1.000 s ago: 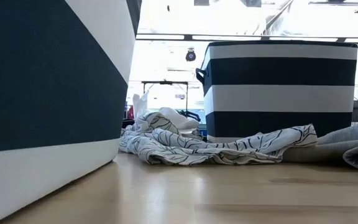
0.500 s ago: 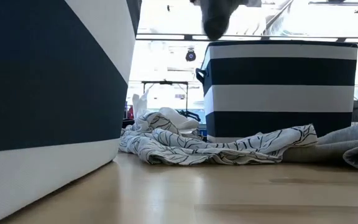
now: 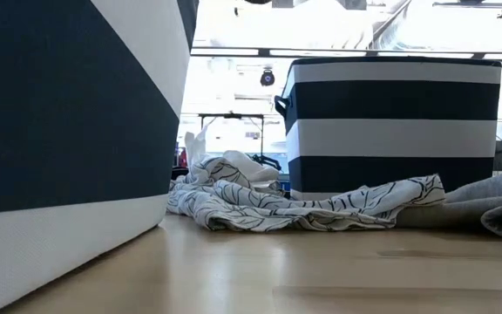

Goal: Sort clothes
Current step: Put the gray boxer shorts into the bottom blue laundry bin, then put the gray underwear into the top blue laundry bin

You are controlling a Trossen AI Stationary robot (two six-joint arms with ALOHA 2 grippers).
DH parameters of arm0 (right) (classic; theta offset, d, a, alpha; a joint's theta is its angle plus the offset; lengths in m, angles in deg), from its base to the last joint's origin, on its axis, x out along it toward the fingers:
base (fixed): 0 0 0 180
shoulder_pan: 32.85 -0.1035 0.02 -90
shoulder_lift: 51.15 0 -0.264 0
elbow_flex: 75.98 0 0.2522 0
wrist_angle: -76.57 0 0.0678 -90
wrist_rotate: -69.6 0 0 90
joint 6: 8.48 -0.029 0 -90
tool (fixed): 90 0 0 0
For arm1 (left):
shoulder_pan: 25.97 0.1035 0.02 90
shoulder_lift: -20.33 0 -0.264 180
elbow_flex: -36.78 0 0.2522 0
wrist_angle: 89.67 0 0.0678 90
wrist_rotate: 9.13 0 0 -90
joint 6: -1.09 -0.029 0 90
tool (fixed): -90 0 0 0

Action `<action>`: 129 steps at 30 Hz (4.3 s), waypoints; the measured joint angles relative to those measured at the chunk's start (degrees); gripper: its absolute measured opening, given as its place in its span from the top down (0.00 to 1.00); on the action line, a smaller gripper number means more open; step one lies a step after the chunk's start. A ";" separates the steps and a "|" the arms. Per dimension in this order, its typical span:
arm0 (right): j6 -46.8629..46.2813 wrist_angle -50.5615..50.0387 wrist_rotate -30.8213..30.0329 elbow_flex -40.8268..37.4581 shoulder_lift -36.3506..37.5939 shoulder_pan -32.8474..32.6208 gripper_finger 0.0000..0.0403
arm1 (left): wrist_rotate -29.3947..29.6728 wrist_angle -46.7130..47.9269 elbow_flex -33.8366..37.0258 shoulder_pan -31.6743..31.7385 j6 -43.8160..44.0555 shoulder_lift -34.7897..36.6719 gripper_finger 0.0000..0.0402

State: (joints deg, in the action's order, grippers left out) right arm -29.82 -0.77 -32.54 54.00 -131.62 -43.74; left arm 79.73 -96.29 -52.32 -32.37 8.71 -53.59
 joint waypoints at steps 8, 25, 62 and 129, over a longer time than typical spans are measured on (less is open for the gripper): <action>-2.28 -8.82 -1.86 0.00 3.01 -4.31 0.69 | 1.71 25.22 -16.63 -2.23 -5.07 -0.27 1.00; 10.94 -16.93 -24.35 -1.79 2.76 -4.43 0.69 | 2.17 81.61 -47.61 -22.79 36.20 -15.43 1.00; 17.94 -8.60 -8.46 -1.79 2.74 2.11 0.69 | -7.41 51.84 5.17 -37.82 73.48 -21.97 1.00; -4.39 54.72 2.05 -90.09 -1.87 -14.53 0.66 | 35.91 70.16 -14.89 -37.44 59.22 1.28 0.64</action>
State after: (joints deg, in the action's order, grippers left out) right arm -34.20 53.95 -30.50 -36.09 -133.49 -58.27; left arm 115.64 -26.13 -67.21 -69.81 67.93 -52.31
